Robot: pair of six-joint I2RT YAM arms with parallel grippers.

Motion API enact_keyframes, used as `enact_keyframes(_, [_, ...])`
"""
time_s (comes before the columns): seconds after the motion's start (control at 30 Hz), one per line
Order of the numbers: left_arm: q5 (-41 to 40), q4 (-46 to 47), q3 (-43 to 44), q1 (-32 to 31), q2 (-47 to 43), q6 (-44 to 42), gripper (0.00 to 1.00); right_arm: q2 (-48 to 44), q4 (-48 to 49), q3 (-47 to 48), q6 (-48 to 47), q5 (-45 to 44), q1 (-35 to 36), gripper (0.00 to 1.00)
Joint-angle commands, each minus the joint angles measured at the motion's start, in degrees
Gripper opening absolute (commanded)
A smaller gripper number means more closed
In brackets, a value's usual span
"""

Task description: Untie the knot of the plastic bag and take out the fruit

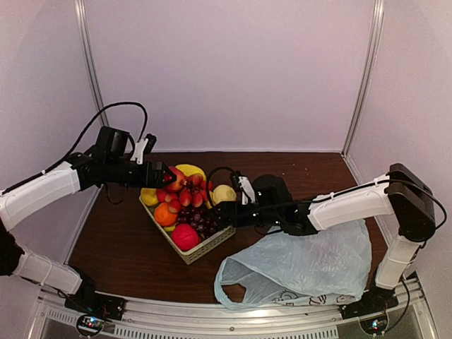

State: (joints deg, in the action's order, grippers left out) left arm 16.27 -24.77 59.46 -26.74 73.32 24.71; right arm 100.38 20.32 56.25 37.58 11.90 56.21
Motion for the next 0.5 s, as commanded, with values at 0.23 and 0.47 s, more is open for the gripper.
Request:
enact_keyframes(0.23, [-3.93, -2.06, 1.77, -0.24, -3.02, 1.25, 0.97, -1.64, -3.85, 0.05, -2.2, -1.68, -1.49, 0.96])
enact_keyframes(0.47, [-7.53, -5.62, 1.97, 0.02, -7.15, 1.83, 0.97, -15.32, -20.43, -1.13, -7.23, -11.07, -2.29, 0.97])
